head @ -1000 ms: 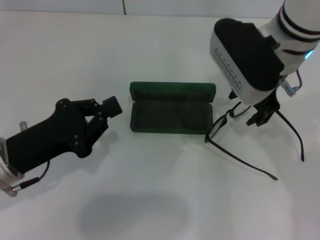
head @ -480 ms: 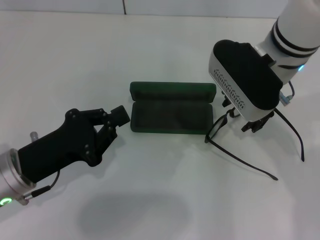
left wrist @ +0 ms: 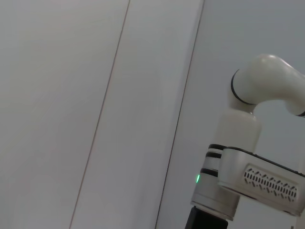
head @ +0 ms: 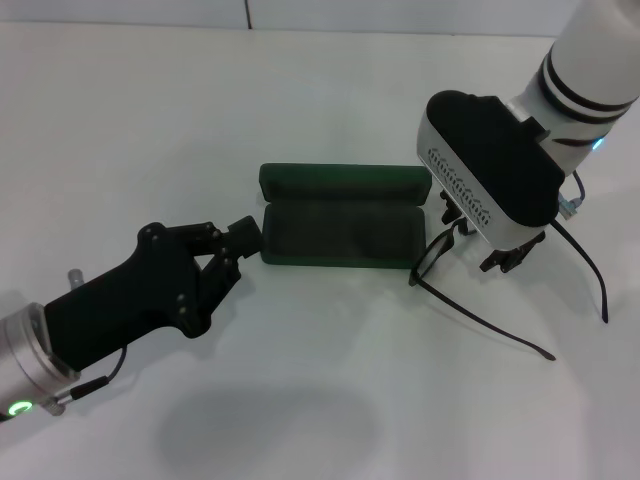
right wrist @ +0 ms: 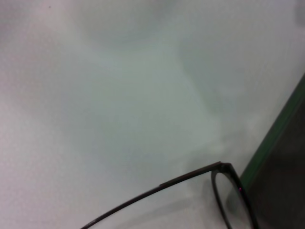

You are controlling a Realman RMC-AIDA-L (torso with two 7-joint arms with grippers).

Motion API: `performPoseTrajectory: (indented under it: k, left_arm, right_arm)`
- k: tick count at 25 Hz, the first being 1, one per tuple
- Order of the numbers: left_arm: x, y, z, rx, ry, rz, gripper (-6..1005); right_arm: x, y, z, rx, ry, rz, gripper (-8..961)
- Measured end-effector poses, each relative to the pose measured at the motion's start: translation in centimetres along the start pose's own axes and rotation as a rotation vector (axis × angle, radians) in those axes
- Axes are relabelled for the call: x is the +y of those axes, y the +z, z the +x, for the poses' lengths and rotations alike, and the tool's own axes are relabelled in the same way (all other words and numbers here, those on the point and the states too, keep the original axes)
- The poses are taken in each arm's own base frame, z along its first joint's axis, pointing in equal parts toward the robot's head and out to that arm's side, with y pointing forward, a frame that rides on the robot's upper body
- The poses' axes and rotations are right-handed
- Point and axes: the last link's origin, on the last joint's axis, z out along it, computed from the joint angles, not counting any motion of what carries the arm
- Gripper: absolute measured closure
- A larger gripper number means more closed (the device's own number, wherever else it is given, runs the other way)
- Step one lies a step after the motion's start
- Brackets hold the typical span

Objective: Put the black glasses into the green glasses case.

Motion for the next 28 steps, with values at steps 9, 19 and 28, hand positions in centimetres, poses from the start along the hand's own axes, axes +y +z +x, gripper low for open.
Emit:
performPoseTrajectory:
  k: [9,19,28]
  left_arm:
    - [0.1,-0.1,-0.1,-0.001,-0.006,0.004,969]
    - [0.4,-0.1,-0.5,0.001,-0.019,0.01,970]
    - [0.8,-0.1,-0.3,0.014,-0.018,-0.026,971]
  right_arm:
    - [0.2,0.2,-0.1,0.009,-0.008,-0.012,424]
    - [0.6,0.4,0.0,0.006,0.015,-0.03,782]
    - [1.0,-1.1,0.3,-0.059,0.103,-0.037,886]
